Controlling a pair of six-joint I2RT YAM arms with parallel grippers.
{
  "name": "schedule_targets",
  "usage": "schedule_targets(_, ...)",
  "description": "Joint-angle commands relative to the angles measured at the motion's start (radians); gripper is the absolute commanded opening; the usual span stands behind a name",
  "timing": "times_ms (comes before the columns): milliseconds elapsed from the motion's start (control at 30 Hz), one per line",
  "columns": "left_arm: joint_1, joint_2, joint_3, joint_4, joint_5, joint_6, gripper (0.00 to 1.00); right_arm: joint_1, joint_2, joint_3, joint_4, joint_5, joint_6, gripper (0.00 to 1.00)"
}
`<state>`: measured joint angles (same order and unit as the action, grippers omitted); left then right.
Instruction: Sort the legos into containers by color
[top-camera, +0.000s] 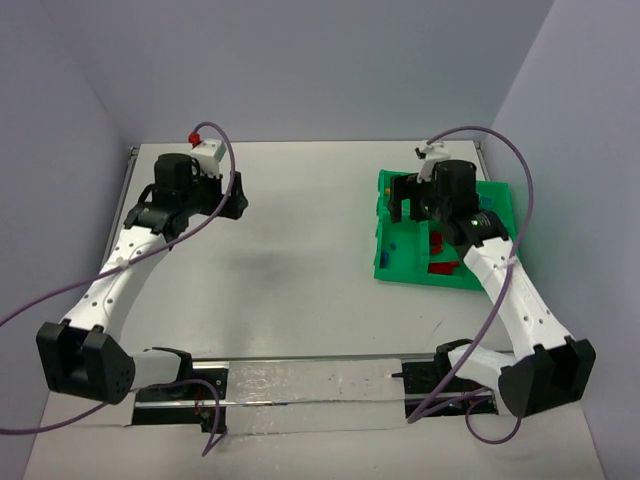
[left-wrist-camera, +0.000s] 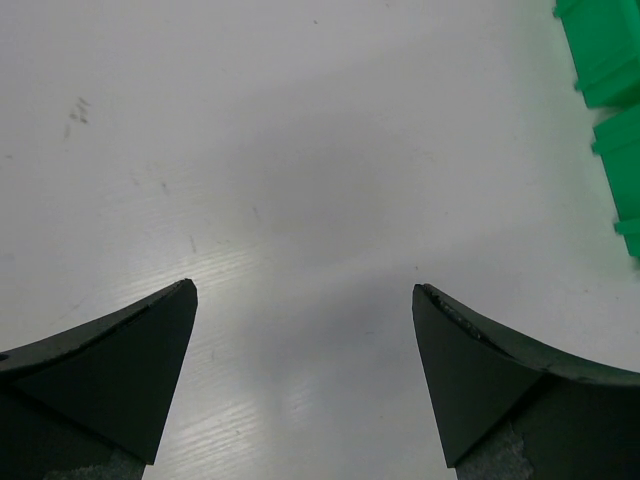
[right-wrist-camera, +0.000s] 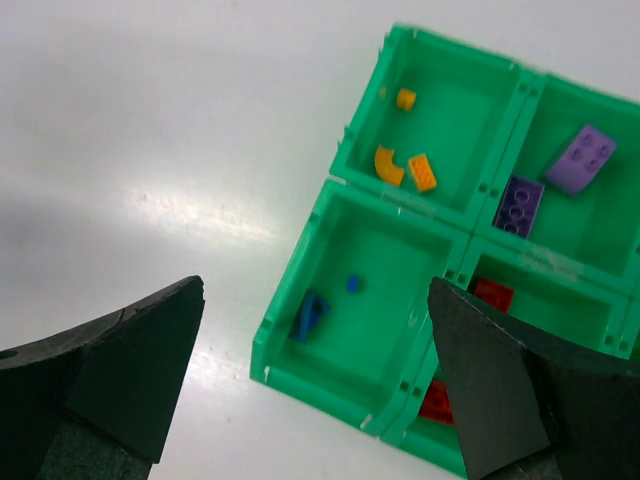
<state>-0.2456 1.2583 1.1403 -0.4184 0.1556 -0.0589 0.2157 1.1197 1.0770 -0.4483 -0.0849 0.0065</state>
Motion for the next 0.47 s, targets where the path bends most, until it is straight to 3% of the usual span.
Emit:
schedule_targets(0,0.003,-0.105,-0.066,0.047,-0.123,0.021,0.99,-0.009,-0.077,-0.076,0.11,0.04,0.022,1.0)
schedule_targets(433,0.003,-0.223,-0.138,0.072,-0.172,0.035,0.99,-0.006,-0.158,-0.132,0.12,0.033,0.021,1.0)
